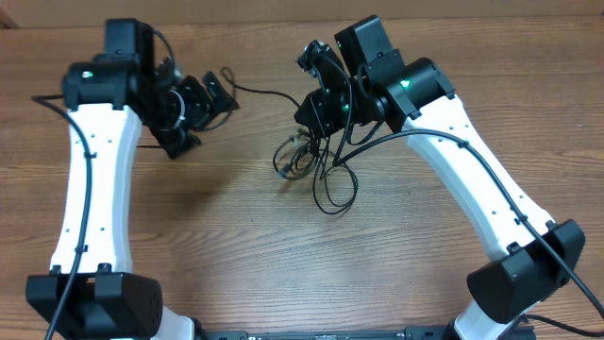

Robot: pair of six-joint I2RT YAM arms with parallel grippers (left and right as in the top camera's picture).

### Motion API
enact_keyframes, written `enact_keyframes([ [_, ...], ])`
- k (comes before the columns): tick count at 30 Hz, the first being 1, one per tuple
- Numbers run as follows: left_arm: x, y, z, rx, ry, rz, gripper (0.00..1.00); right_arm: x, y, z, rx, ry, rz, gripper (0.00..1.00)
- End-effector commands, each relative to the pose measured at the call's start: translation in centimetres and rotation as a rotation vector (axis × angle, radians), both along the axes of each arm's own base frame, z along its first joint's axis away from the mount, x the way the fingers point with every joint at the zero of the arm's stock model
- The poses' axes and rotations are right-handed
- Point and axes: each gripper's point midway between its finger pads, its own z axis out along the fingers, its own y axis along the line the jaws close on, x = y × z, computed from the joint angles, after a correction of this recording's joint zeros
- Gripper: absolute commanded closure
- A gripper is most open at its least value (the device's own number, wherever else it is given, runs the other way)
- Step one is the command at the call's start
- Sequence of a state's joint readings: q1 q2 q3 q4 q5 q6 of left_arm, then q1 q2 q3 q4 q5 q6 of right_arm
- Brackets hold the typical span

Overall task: Untangle cables
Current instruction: 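Bring both grippers back to the cable center and grasp loops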

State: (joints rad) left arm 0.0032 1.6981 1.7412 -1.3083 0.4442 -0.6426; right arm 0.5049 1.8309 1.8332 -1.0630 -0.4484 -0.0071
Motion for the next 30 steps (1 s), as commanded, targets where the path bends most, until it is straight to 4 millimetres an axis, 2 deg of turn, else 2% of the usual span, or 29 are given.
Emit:
enact_keyframes([
  [1,-0.5,-1.5,-2.3,-0.059,0.153,0.152,0.01,-0.5,0.5,-0.5,0.001,0.018,0.019,0.96],
  [6,0.5,-4.9,-1.8,-0.222,0.189,0.214,0.00,-1.5,0.7,-1.5,-0.017,0.039,0.052,0.96],
  [10,1.6,-7.0,-1.3,-0.250,0.165,0.243,0.01,-2.7,1.5,-2.1,-0.031,0.059,0.083,0.96],
  [16,1.3,-8.9,-2.0,-0.193,0.192,0.328,0.16,-3.8,2.4,-2.2,-0.036,0.065,0.113,0.96],
  [18,1.0,-9.6,-2.3,-0.187,0.212,0.349,0.25,-3.9,2.4,-2.2,-0.034,0.072,0.116,0.96],
  [23,0.8,-10.5,-3.3,-0.167,0.243,0.359,0.64,-4.1,2.3,-2.3,-0.039,0.082,0.116,0.96],
  [28,0.8,-11.6,-4.6,-0.200,0.306,0.334,0.96,-4.1,2.1,-2.3,-0.041,0.088,0.111,0.96],
  [29,0.8,-11.8,-4.9,-0.205,0.323,0.329,0.96,-4.0,2.0,-2.4,-0.042,0.088,0.109,0.92],
  [30,0.8,-11.8,-5.3,-0.202,0.333,0.323,0.96,-3.9,1.8,-2.4,-0.049,0.085,0.101,0.78],
])
